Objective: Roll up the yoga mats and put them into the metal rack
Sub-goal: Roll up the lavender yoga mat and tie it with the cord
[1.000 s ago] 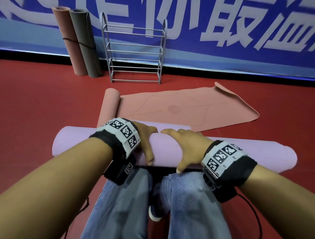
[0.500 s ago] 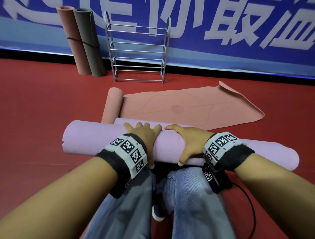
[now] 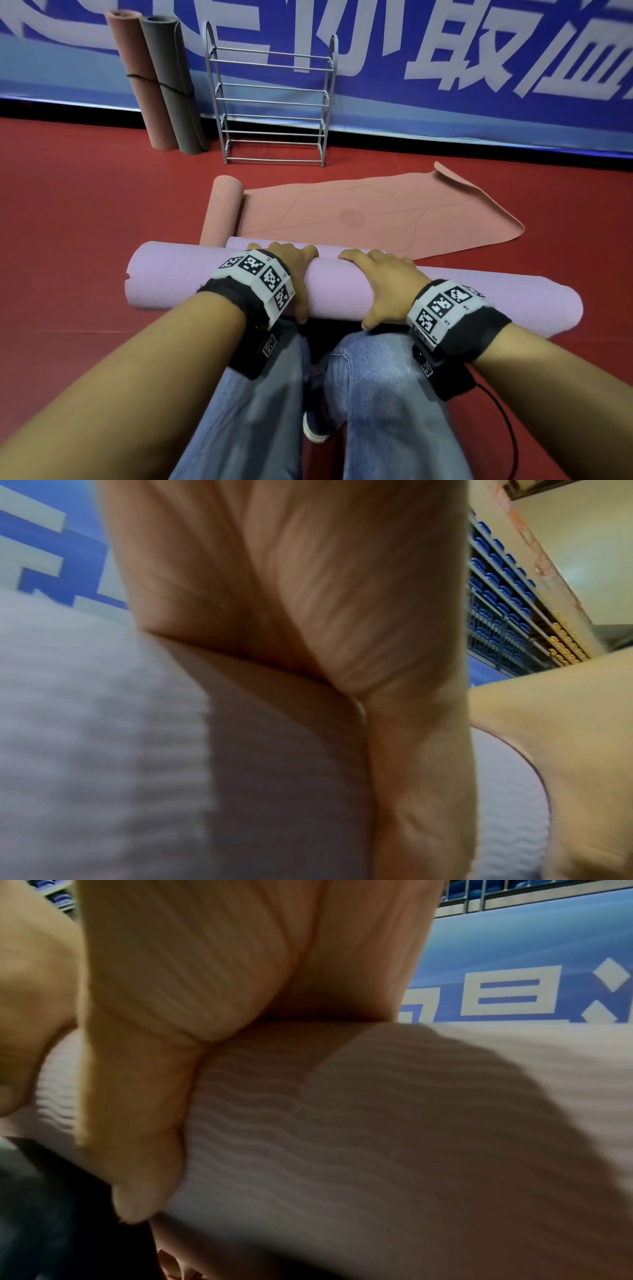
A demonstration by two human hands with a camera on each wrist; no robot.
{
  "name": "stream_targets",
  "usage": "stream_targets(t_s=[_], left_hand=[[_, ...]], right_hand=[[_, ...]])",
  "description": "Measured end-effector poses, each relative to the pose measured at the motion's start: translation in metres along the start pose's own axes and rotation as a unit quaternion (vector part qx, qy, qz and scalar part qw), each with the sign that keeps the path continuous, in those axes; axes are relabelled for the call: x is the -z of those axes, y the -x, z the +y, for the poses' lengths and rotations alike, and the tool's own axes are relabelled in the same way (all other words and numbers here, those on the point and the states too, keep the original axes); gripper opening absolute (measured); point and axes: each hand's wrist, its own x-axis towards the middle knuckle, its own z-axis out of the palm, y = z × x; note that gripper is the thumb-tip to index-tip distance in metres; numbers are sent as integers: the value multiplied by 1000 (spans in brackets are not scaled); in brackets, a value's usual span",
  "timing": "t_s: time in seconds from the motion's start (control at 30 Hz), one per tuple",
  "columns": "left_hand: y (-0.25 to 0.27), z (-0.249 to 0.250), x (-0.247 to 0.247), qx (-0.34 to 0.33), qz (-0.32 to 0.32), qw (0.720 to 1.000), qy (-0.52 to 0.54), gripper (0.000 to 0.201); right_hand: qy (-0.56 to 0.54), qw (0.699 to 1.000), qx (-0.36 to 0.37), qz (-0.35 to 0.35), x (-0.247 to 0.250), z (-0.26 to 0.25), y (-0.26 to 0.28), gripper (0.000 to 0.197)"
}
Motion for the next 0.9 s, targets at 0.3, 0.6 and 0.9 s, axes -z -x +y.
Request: stream_targets(t_s=[0.3,0.6,0.9], left_hand=[[3,-1,-31,-17,89,992,-93,134],[-11,-1,-23,-1,76,995,-67,112],[-6,1,-23,-3,102,993,-65,81]], right_hand=[[-55,998,11,-43,5,12,-23,116],[7,999,-24,32,-16,4,-6,121],[23,999,-12,24,-1,1,-2,110]])
